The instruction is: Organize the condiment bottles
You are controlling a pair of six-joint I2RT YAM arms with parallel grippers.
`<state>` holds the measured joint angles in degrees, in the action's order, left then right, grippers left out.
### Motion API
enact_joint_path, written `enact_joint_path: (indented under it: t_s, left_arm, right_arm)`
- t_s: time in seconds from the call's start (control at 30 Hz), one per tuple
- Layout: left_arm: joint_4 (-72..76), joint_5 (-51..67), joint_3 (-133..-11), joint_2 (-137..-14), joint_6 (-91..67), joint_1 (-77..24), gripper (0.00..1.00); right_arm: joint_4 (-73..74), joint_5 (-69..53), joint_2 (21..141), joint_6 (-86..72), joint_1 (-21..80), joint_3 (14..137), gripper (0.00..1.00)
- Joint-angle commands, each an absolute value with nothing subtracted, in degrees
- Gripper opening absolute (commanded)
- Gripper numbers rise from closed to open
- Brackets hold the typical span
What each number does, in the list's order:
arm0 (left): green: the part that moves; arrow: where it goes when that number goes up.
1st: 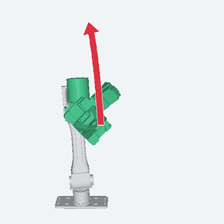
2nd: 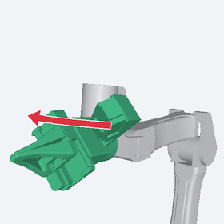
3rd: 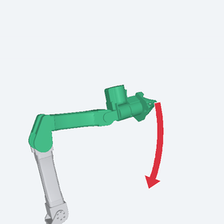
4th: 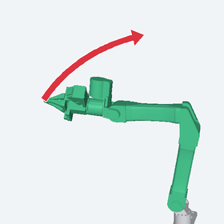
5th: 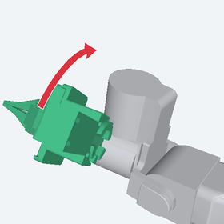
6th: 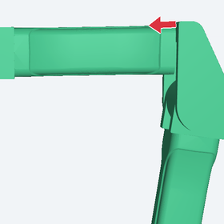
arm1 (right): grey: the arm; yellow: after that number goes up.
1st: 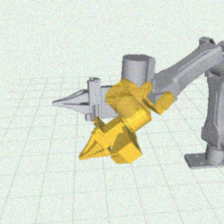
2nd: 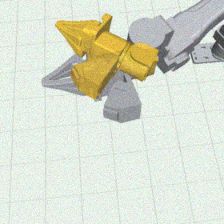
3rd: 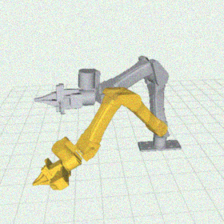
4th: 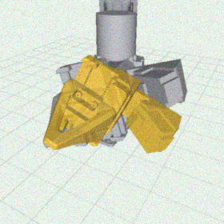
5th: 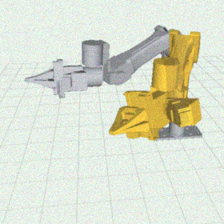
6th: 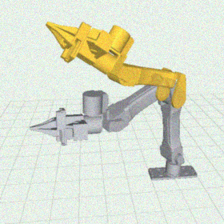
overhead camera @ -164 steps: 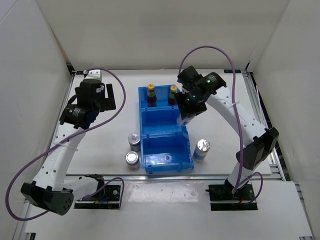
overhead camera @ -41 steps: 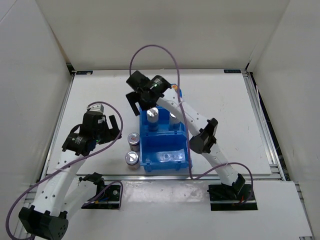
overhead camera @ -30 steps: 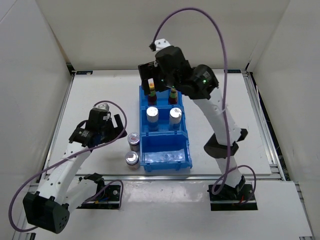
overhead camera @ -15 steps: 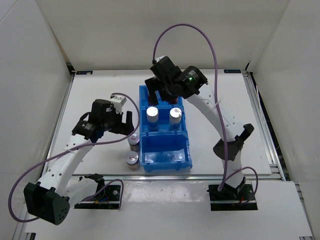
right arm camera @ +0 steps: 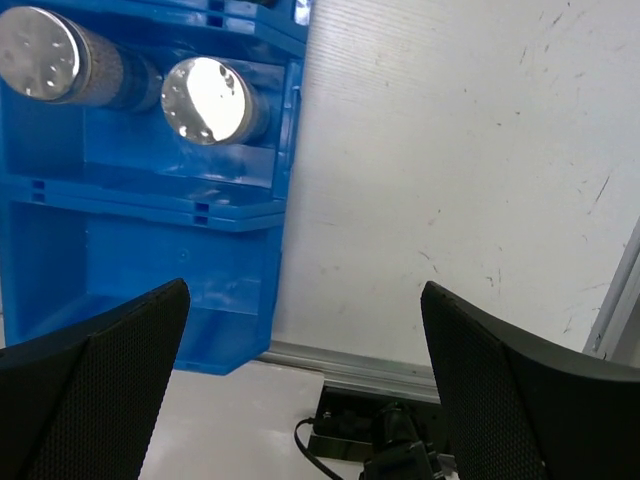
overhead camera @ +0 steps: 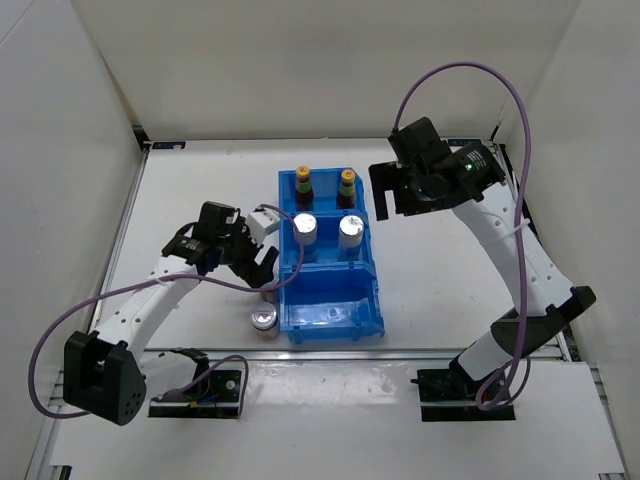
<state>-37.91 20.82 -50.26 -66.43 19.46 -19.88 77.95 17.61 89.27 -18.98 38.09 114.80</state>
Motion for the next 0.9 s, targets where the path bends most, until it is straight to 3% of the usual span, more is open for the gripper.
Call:
enact_joint_path:
  t_s: [0.0,0.13,0.87]
  left_arm:
    - [-37.0,26.9,-50.5,-67.5,25.7,-20.0,0.96]
    - [-37.0,30.3,-51.7,-70.9,25.8,-20.0,0.91]
    - [-36.2,25.9,-46.9,-74.5,25.2,-22.9,0.92]
  right_arm:
    - [83.5,16.3,88.2,-18.0,36.8,112.3,1.0]
    - [83.5,15.6,87.7,-17.5,35.7,111.1,1.0]
    - [81.4,13.8,86.0,-15.8,33.2,105.4,1.0]
